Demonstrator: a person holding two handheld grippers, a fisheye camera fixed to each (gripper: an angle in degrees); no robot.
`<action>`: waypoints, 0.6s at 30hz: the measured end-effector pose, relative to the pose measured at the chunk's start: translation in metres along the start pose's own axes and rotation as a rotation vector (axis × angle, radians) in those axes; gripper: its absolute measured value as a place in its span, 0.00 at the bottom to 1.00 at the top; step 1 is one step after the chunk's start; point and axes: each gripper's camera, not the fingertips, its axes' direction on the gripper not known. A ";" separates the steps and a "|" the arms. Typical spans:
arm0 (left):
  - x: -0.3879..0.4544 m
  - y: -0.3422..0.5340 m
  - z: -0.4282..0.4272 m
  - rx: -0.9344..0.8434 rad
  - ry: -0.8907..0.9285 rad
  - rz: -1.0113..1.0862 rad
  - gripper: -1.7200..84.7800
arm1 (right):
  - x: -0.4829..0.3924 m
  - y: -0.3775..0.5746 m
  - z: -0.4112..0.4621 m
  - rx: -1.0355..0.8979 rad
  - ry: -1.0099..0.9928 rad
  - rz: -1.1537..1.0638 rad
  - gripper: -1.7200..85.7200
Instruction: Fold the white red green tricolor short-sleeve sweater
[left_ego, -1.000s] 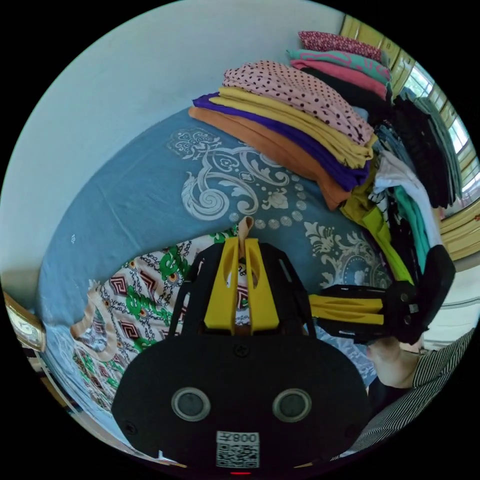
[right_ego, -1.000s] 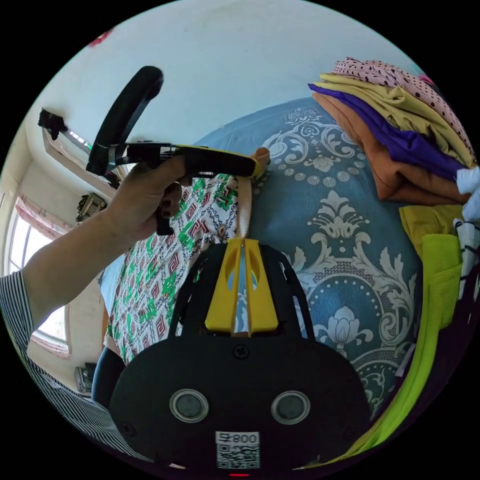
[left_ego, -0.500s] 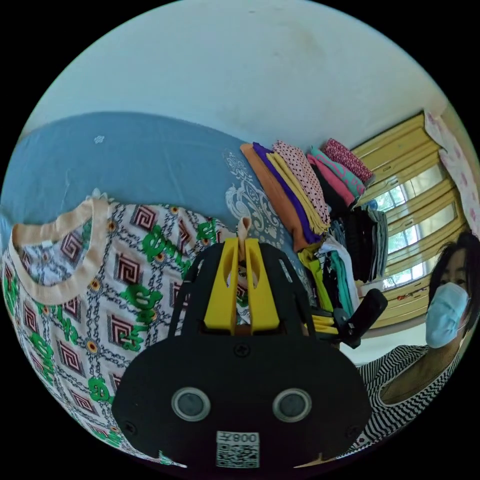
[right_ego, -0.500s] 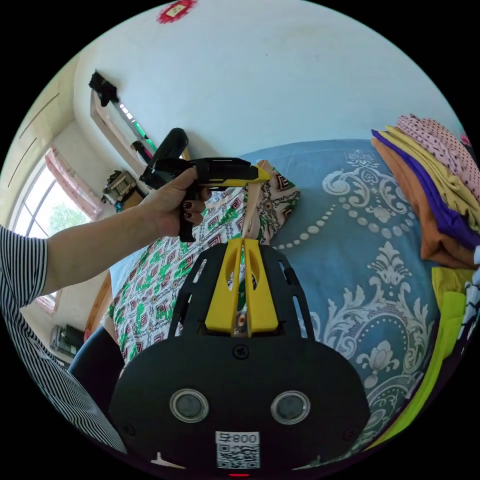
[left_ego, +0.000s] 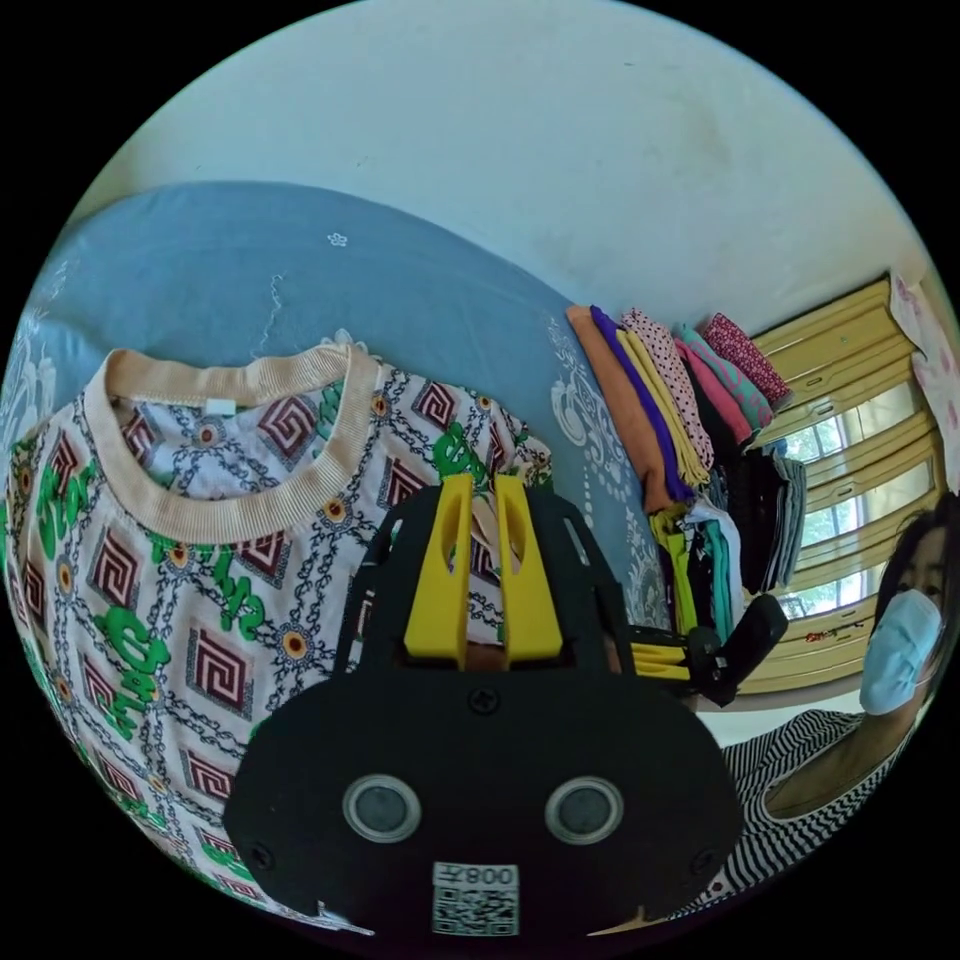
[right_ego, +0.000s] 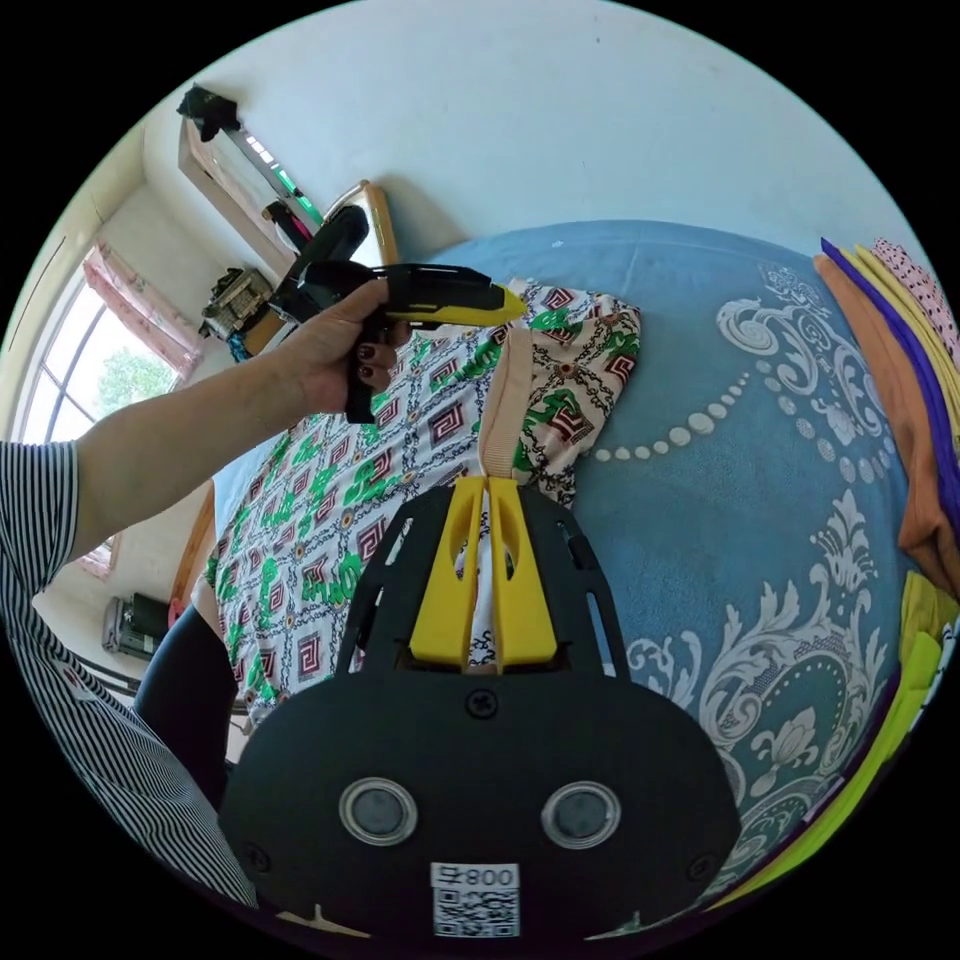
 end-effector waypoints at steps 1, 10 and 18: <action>-0.002 -0.002 -0.002 0.008 -0.006 0.012 0.07 | 0.001 -0.002 0.001 -0.007 -0.005 0.001 0.03; 0.016 -0.016 0.034 -0.177 -0.118 0.279 0.07 | 0.010 -0.028 0.014 -0.059 -0.085 0.018 0.03; -0.004 -0.007 0.051 -0.195 -0.190 0.319 0.05 | 0.017 -0.050 0.007 -0.067 -0.248 0.005 0.03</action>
